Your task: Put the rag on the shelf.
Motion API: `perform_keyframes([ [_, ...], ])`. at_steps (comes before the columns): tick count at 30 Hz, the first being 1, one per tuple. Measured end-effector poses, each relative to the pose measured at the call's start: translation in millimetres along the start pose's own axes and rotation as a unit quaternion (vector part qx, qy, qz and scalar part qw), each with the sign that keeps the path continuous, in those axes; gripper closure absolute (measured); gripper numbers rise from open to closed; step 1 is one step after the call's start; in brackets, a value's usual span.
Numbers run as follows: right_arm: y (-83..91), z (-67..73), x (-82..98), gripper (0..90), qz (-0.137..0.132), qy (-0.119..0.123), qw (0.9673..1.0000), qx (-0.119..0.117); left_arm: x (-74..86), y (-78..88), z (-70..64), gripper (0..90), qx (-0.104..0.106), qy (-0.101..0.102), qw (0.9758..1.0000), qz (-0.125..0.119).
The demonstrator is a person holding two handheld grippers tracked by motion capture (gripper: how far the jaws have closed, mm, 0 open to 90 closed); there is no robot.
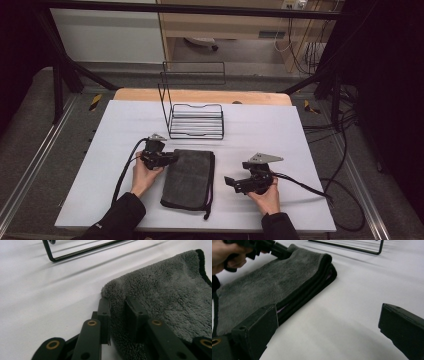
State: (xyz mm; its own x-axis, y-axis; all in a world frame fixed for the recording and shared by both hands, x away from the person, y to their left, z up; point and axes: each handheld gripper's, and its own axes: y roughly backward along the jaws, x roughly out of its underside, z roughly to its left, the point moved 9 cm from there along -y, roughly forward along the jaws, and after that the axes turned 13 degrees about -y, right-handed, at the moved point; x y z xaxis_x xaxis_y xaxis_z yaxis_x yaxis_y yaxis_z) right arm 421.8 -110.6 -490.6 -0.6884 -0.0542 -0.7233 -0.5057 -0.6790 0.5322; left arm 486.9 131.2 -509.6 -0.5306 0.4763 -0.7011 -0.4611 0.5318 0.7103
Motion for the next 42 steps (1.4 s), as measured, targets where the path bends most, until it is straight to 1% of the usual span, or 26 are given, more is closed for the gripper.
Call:
perform_keyframes([
  [2, -2.1, 0.9, -5.9, 6.7, -0.006, -0.013, 0.9999, -0.006, 0.2, 0.0, -0.5, 76.0, -0.003, -0.003, 1.0, 0.0],
  [5, -8.3, 2.9, -13.8, 9.3, -0.001, -0.006, 1.0, 0.004, 0.3, -0.3, -0.1, 76.5, 0.0, -0.003, 1.0, -0.002],
  [7, -14.2, 5.0, -18.3, 11.3, -0.001, -0.006, 0.9999, 0.01, 0.7, -0.3, 0.0, 76.6, 0.002, -0.001, 1.0, -0.004],
  [8, -17.7, 6.4, -20.6, 12.1, 0.0, -0.009, 0.9999, 0.011, 0.8, -0.3, 0.0, 76.6, 0.0, -0.002, 1.0, -0.006],
  [11, -31.2, 10.3, -28.1, 13.9, -0.001, -0.018, 0.9997, 0.018, 0.7, -0.3, -0.6, 76.6, -0.006, -0.008, 0.9999, -0.007],
  [13, -41.9, 13.7, -31.6, 15.5, 0.003, -0.023, 0.9995, 0.023, 0.8, -0.3, -0.5, 76.6, -0.005, -0.009, 0.9999, -0.008],
  [14, -47.4, 15.5, -33.3, 17.0, 0.003, -0.02, 0.9995, 0.024, 0.8, -0.3, -0.4, 76.6, -0.004, -0.009, 0.9999, -0.008],
  [16, -57.2, 18.2, -36.2, 19.8, 0.002, -0.023, 0.9994, 0.025, 0.9, -0.3, -0.3, 76.6, -0.003, -0.009, 0.9999, -0.009],
  [17, -66.1, 20.0, -38.4, 24.6, -0.002, -0.027, 0.9994, 0.021, 0.9, -0.3, -0.3, 76.6, -0.003, -0.01, 0.9999, -0.009],
  [18, -66.1, 20.0, -38.4, 24.6, -0.002, -0.027, 0.9994, 0.021, 0.9, -0.3, -0.3, 76.6, -0.003, -0.01, 0.9999, -0.009],
  [19, -69.8, 19.9, -38.8, 25.9, -0.001, -0.034, 0.9992, 0.02, 0.9, -0.3, -0.3, 76.6, -0.004, -0.011, 0.9999, -0.009],
  [21, -75.5, 16.1, -39.8, 30.4, 0.003, -0.034, 0.9988, 0.034, 0.8, -0.3, -0.3, 76.6, -0.003, -0.011, 0.9999, -0.009],
  [23, -80.2, 13.2, -40.8, 35.0, 0.006, -0.037, 0.9984, 0.041, 1.0, -0.3, -0.1, 76.5, -0.002, -0.011, 0.9999, -0.009],
  [24, -84.5, 10.8, -40.9, 40.4, 0.01, -0.035, 0.9981, 0.049, 1.1, -0.3, 0.0, 76.5, -0.001, -0.01, 0.9999, -0.01],
  [25, -84.5, 10.8, -40.9, 40.4, 0.01, -0.035, 0.9981, 0.049, 1.2, -0.3, 0.1, 76.5, 0.001, -0.009, 0.9999, -0.011],
  [27, -89.4, 8.8, -38.6, 45.0, 0.022, -0.03, 0.9977, 0.056, 1.3, -0.4, 0.1, 76.4, 0.002, -0.01, 0.9999, -0.013],
  [28, -92.7, 6.8, -35.5, 48.2, 0.032, -0.027, 0.9972, 0.062, 1.3, -0.4, 0.1, 76.4, 0.002, -0.01, 0.9999, -0.013],
  [30, -93.4, 6.8, -34.2, 49.5, 0.035, -0.03, 0.9971, 0.061, 1.8, -0.1, 0.0, 76.3, 0.002, -0.01, 0.9998, -0.014],
  [31, -94.0, 7.1, -33.9, 52.2, 0.034, -0.028, 0.9972, 0.059, 2.1, 0.0, 0.1, 76.3, 0.002, -0.01, 0.9998, -0.015],
  [32, -94.5, 7.9, -32.9, 54.2, 0.035, -0.031, 0.9972, 0.058, 2.1, -0.2, 0.4, 76.3, 0.002, -0.01, 0.9998, -0.018],
  [34, -94.6, 8.3, -32.6, 55.3, 0.035, -0.034, 0.9972, 0.057, 2.4, -0.2, 0.5, 76.3, 0.003, -0.008, 0.9998, -0.02],
  [35, -94.7, 9.3, -32.1, 57.3, 0.038, -0.041, 0.9968, 0.056, 2.3, -0.2, 0.5, 76.3, 0.003, -0.009, 0.9997, -0.02],
  [36, -94.7, 9.3, -32.1, 57.3, 0.038, -0.041, 0.9968, 0.056, 2.3, -0.2, 0.3, 76.3, 0.002, -0.011, 0.9997, -0.02],
  [39, -94.7, 12.3, -30.9, 64.2, 0.051, -0.046, 0.996, 0.057, 2.1, -0.2, 0.2, 76.2, 0.002, -0.013, 0.9997, -0.019],
  [40, -95.1, 14.4, -30.4, 68.0, 0.058, -0.052, 0.9954, 0.055, 2.0, -0.1, 0.2, 76.3, 0.003, -0.014, 0.9997, -0.018],
  [42, -95.2, 14.7, -30.4, 69.1, 0.06, -0.055, 0.9953, 0.053, 2.0, 0.0, 0.5, 76.4, 0.005, -0.01, 0.9998, -0.019],
])
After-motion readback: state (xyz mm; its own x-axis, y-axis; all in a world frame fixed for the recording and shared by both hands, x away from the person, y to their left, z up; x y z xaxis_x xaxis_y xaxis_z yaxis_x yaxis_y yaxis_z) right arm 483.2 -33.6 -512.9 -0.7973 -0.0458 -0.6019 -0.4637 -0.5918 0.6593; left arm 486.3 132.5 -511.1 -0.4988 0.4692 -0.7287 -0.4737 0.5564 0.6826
